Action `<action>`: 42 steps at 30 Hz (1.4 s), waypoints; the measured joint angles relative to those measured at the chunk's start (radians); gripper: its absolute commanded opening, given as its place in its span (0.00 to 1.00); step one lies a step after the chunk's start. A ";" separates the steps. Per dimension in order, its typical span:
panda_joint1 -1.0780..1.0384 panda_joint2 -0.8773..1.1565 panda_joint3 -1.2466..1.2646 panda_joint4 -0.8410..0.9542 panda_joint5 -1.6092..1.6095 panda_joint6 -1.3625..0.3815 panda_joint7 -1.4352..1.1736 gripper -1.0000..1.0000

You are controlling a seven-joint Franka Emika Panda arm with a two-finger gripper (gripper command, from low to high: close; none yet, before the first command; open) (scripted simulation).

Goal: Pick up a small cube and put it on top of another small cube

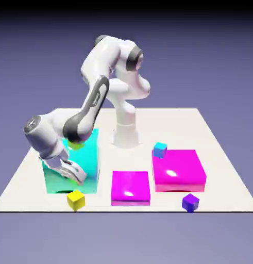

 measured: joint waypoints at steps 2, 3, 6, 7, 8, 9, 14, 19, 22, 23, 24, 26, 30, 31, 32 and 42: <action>0.002 0.072 -0.034 0.065 0.033 -0.074 0.001 0.50; 0.002 0.109 -0.051 0.097 0.049 -0.110 0.002 0.50; 0.005 0.217 -0.102 0.195 0.099 -0.221 0.003 0.50; 0.005 0.254 -0.119 0.227 0.115 -0.257 0.004 0.50; 0.006 0.290 -0.136 0.260 0.131 -0.294 0.004 0.50; 0.007 0.326 -0.153 0.292 0.148 -0.331 0.005 0.50; 0.049 0.353 -0.130 0.185 0.185 -0.221 -0.027 0.50; 0.028 0.341 -0.142 0.238 0.169 -0.275 -0.012 0.00; -0.002 0.283 -0.118 0.274 0.132 -0.312 0.019 0.00; -0.008 0.269 -0.081 0.267 0.115 -0.300 0.040 0.00; -0.015 0.254 -0.045 0.260 0.097 -0.289 0.060 0.00; -0.028 0.226 0.027 0.245 0.062 -0.266 0.101 0.00; -0.053 0.168 0.172 0.216 -0.008 -0.219 0.184 0.00; -0.060 0.154 0.209 0.209 -0.026 -0.208 0.204 0.00; -0.066 0.139 0.245 0.202 -0.043 -0.196 0.225 0.00; -0.131 -0.005 0.607 0.130 -0.219 -0.081 0.430 0.00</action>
